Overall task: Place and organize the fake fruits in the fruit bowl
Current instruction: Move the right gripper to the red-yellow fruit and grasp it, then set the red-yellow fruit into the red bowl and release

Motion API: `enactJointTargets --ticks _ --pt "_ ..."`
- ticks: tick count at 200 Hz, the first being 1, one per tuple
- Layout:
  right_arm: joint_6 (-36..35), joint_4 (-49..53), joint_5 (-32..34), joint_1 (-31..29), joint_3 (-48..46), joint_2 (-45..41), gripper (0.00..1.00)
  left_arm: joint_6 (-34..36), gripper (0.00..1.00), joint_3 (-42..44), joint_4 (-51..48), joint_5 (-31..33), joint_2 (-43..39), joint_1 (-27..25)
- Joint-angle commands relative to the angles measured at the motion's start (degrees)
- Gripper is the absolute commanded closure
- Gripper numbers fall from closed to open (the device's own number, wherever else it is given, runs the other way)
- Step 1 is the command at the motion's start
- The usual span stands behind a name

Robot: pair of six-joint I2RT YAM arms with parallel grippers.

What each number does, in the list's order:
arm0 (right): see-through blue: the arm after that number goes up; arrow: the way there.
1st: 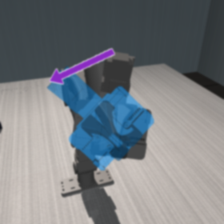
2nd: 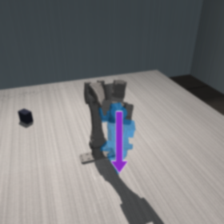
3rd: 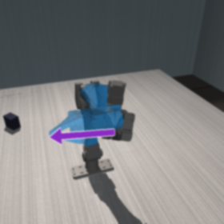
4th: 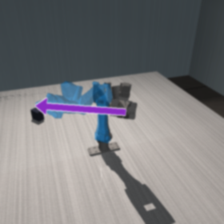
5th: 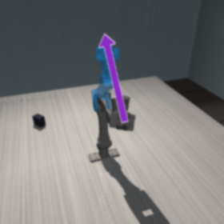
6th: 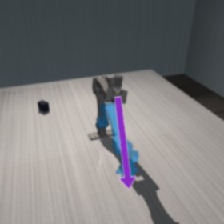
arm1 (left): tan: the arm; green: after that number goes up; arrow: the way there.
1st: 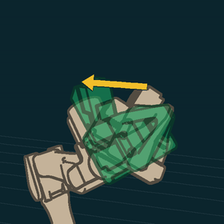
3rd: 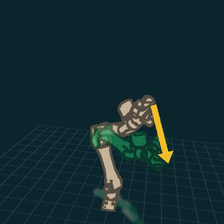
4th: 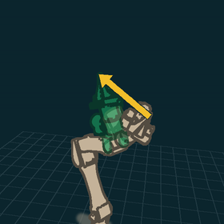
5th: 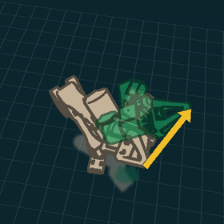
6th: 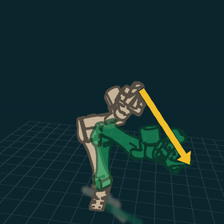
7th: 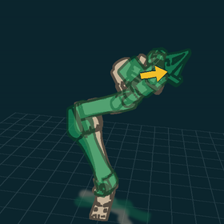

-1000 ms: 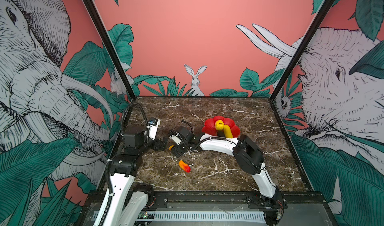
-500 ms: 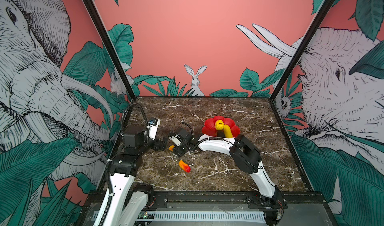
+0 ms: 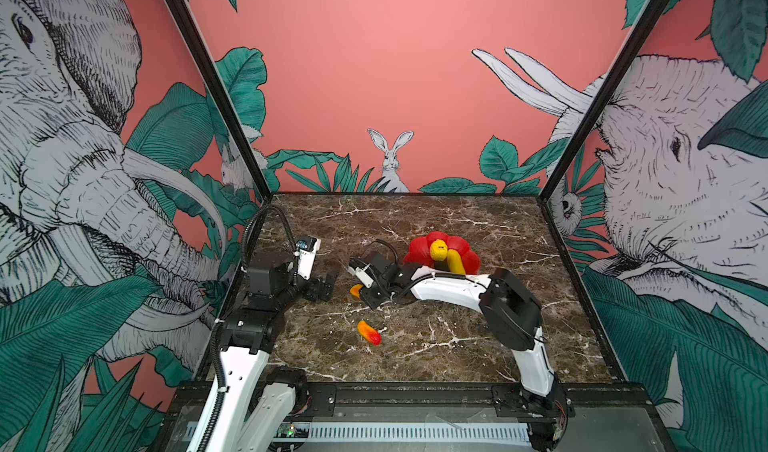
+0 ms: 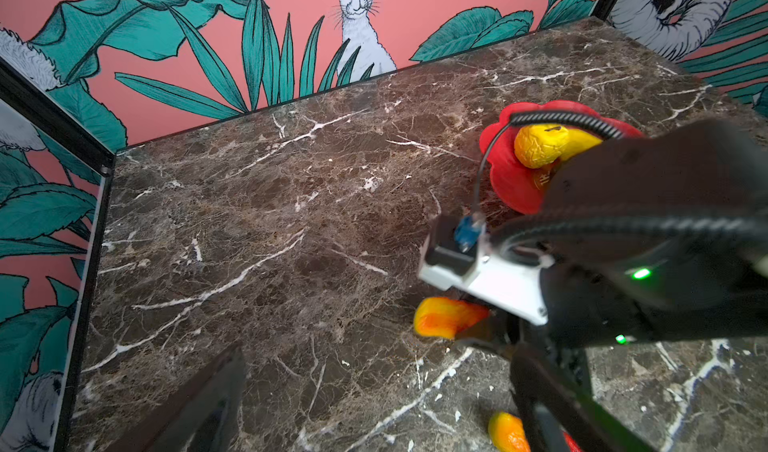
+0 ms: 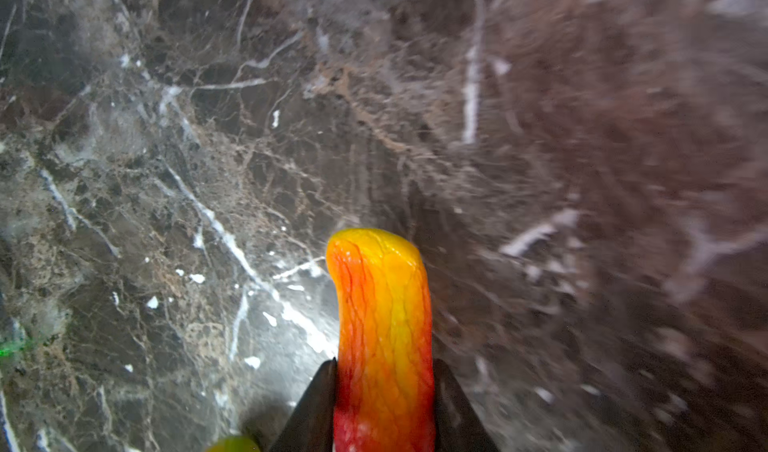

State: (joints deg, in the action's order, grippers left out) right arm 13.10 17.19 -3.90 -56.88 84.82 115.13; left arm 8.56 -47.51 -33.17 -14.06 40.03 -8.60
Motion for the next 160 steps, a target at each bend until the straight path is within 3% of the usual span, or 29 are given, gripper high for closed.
enactJointTargets --ticks 1,86,160 --pt "1.6 -2.2 6.9 2.6 -2.9 -7.7 0.68 -0.4 0.00 0.5 -0.8 0.0 -0.5 -0.1" --pt "6.3 3.8 21.8 10.4 -14.9 -17.8 0.74 -0.5 0.00 0.6 -0.8 -0.1 -0.5 0.0" --pt "7.5 4.2 21.9 12.0 -17.6 -14.2 0.74 -0.5 0.00 0.6 -0.8 0.0 -0.3 0.0"
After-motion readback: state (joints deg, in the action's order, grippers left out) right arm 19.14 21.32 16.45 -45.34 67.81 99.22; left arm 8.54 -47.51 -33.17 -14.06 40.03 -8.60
